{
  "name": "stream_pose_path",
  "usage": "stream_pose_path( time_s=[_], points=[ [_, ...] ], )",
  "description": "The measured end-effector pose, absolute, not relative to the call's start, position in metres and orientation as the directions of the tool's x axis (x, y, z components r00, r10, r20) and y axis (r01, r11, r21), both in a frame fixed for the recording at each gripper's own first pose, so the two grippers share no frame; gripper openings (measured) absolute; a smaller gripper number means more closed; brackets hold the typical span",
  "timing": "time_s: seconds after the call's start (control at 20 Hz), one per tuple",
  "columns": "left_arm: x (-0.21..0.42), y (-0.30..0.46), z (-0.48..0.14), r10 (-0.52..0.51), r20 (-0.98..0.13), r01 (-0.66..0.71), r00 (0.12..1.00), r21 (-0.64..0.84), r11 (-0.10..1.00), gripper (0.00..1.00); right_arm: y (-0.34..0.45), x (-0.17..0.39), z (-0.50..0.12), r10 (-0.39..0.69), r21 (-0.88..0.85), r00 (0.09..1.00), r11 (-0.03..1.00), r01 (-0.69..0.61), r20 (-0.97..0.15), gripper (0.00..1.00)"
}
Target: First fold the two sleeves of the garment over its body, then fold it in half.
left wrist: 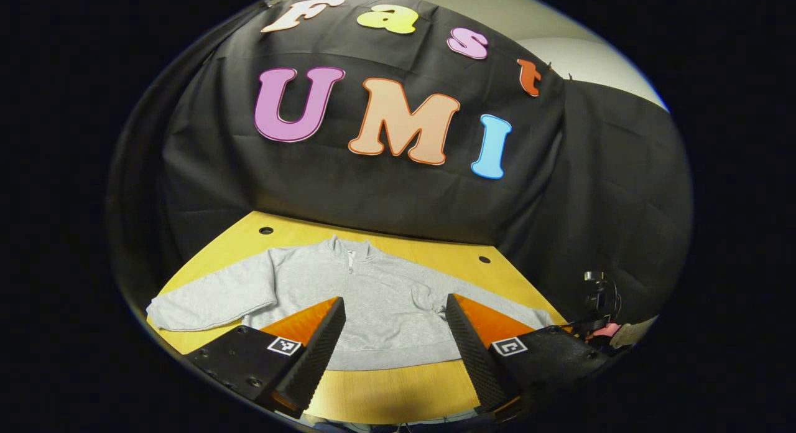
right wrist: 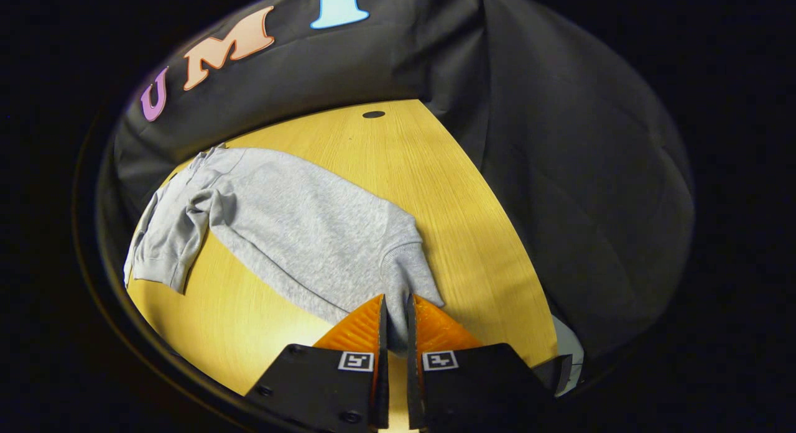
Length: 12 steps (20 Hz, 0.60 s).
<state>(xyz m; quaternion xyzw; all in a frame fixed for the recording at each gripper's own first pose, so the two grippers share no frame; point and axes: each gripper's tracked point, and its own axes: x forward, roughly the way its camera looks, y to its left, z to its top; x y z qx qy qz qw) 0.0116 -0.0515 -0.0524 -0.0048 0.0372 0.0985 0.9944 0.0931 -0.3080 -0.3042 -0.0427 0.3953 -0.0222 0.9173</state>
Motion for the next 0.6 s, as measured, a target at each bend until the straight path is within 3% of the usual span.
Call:
stream_pose_path(
  time_s=[0.3,0.6],
  points=[
    [0.008,-0.026,-0.045,0.213,-0.056,-0.215,0.975,-0.013,0.977,0.95,-0.298,0.089,-0.293,-0.095,-0.105,0.687,0.994,0.027,-0.721,0.14],
    [0.008,-0.006,-0.046,0.143,-0.065,-0.145,0.988,-0.025,0.989,0.95,-0.272,0.076,-0.259,-0.114,-0.079,0.729,0.993,0.082,-0.674,0.14]
  ],
)
